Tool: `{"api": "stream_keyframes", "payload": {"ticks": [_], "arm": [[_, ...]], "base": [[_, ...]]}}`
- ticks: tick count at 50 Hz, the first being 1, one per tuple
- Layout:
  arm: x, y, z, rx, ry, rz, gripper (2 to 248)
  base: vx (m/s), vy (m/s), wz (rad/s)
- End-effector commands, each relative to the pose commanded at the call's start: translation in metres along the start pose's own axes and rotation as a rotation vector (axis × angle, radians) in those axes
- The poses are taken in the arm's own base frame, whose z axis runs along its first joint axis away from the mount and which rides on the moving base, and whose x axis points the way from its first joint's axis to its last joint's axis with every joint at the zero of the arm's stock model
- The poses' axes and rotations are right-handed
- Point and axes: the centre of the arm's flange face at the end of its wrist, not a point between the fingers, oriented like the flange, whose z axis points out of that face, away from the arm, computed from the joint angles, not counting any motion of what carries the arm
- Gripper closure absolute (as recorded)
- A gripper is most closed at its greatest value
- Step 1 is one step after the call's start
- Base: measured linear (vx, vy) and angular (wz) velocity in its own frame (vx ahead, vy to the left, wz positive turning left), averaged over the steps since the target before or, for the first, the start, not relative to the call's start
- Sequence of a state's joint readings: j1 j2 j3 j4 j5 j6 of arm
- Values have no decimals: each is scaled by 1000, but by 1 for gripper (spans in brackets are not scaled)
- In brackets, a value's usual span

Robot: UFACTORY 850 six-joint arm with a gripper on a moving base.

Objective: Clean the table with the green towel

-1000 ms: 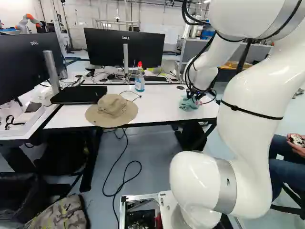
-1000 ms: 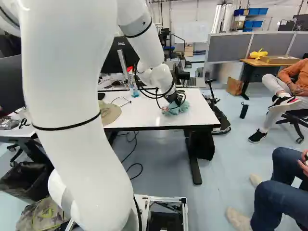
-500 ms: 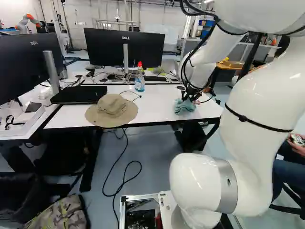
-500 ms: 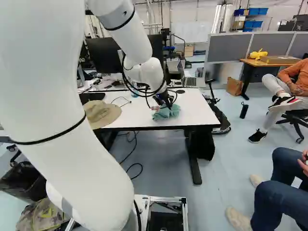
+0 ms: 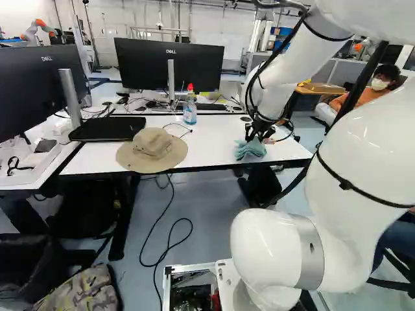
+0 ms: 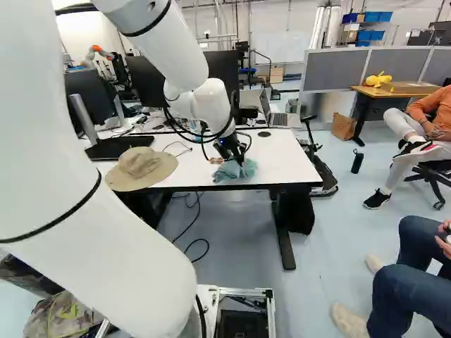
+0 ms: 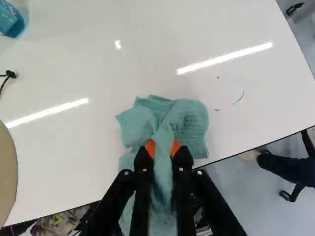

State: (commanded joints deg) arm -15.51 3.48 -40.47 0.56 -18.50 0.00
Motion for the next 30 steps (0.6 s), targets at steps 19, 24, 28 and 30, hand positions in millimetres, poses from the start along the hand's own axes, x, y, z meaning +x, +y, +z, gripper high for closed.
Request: {"api": "stream_keyframes", "payload": {"ticks": [19, 24, 28, 30], "arm": [[12, 3, 4, -3, 38, 7, 197], [21, 9, 6, -10, 83, 19, 197], [26, 15, 6, -17, 116, 30, 197], [29, 18, 6, -20, 131, 36, 197]], "base": [[0, 0, 0], [0, 0, 0], [0, 0, 0], [0, 0, 0]]}}
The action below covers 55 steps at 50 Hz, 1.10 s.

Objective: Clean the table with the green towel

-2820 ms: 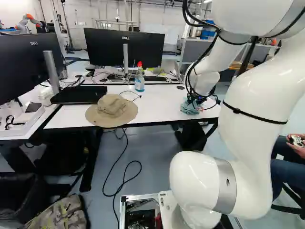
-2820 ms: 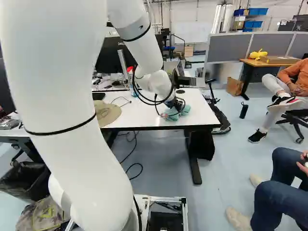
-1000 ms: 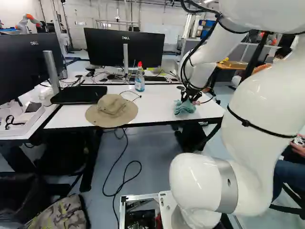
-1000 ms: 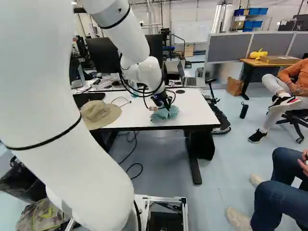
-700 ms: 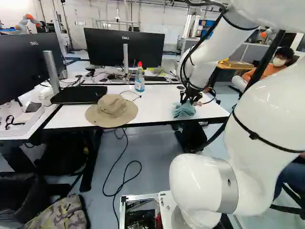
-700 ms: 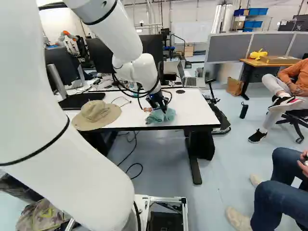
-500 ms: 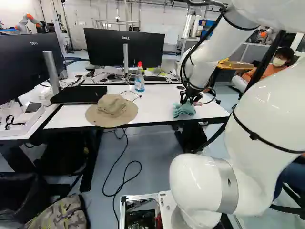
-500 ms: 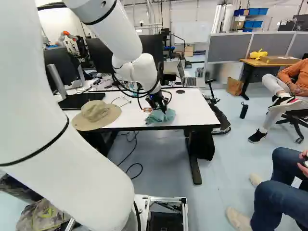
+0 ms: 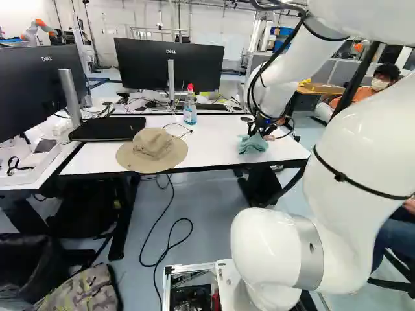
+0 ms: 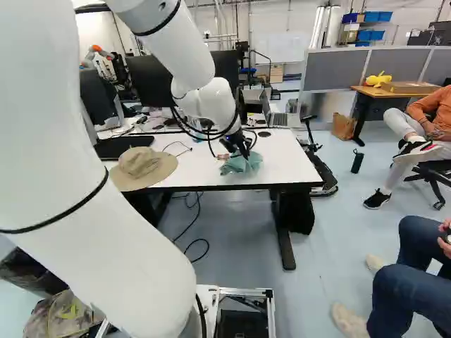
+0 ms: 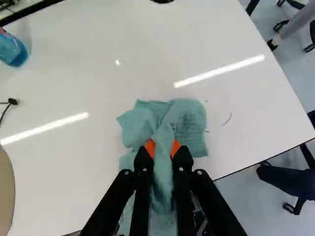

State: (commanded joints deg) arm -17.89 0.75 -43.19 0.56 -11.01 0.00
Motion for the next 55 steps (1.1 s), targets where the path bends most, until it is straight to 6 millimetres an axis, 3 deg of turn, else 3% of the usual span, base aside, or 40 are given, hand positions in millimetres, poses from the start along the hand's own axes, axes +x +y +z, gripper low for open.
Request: {"api": "stream_keyframes", "payload": {"ticks": [10, 18, 29, 55], "arm": [[10, 16, 3, -20, 70, 29, 197], [5, 26, 7, -33, 84, 47, 197], [-6, 30, 14, -39, 87, 54, 197], [10, 29, 50, -38, 176, 47, 197]], "base": [[0, 0, 0], [0, 0, 0], [0, 0, 0], [0, 0, 0]]}}
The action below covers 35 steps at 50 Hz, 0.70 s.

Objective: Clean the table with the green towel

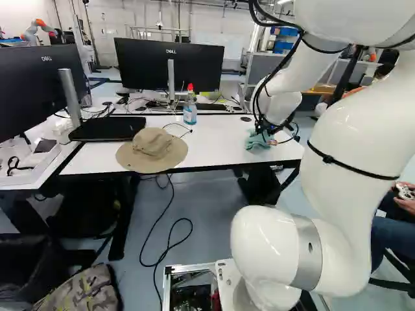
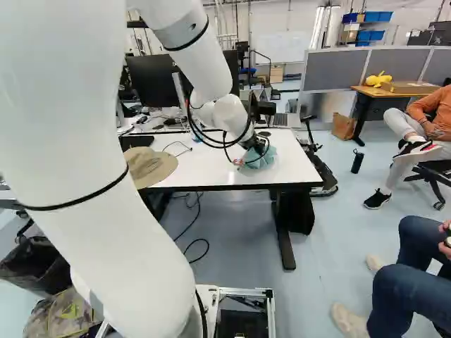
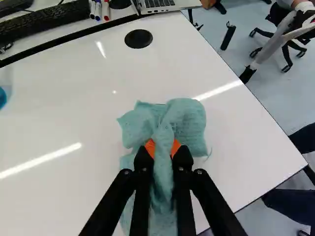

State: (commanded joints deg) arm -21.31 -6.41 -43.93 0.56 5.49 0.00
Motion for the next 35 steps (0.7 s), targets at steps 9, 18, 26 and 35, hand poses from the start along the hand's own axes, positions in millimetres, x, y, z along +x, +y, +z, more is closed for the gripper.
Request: {"api": "stream_keyframes", "payload": {"ticks": [9, 18, 26, 35], "arm": [[4, 1, 14, -1, 30, 1, 197], [3, 2, 25, -3, 39, 3, 197], [-2, 2, 34, -4, 21, 3, 197], [-6, 2, 43, -4, 3, 3, 197]], "base": [[0, 0, 0], [0, 0, 0], [0, 0, 0], [0, 0, 0]]}}
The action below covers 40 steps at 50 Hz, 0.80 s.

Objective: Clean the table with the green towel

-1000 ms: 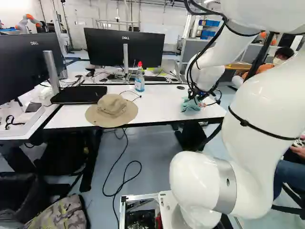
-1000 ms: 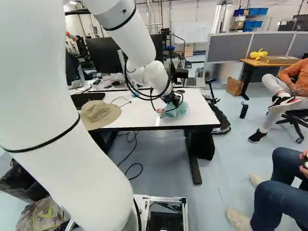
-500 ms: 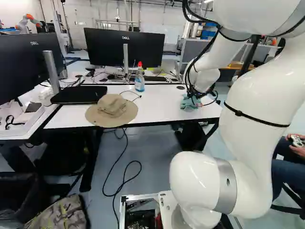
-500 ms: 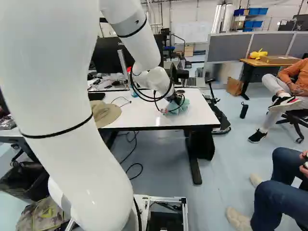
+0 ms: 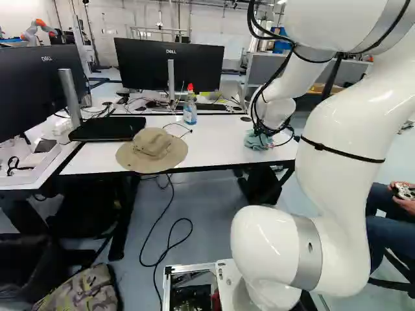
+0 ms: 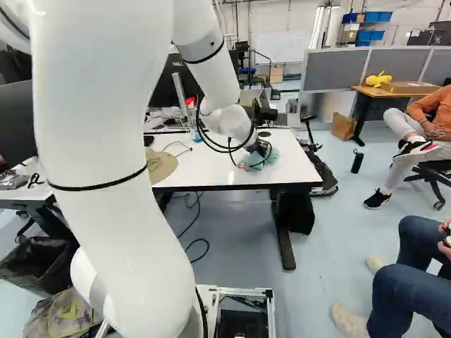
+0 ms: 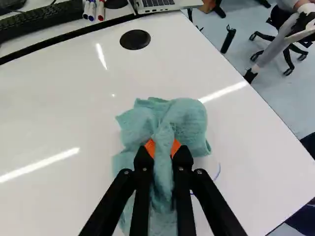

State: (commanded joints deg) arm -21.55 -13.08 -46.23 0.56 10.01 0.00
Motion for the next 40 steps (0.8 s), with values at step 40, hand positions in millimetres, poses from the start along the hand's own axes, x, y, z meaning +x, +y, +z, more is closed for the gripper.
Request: {"api": "stream_keyframes", "payload": {"ticks": [40], "arm": [[-3, 0, 0, 0, -33, 0, 197]], "base": [[0, 0, 0]]}}
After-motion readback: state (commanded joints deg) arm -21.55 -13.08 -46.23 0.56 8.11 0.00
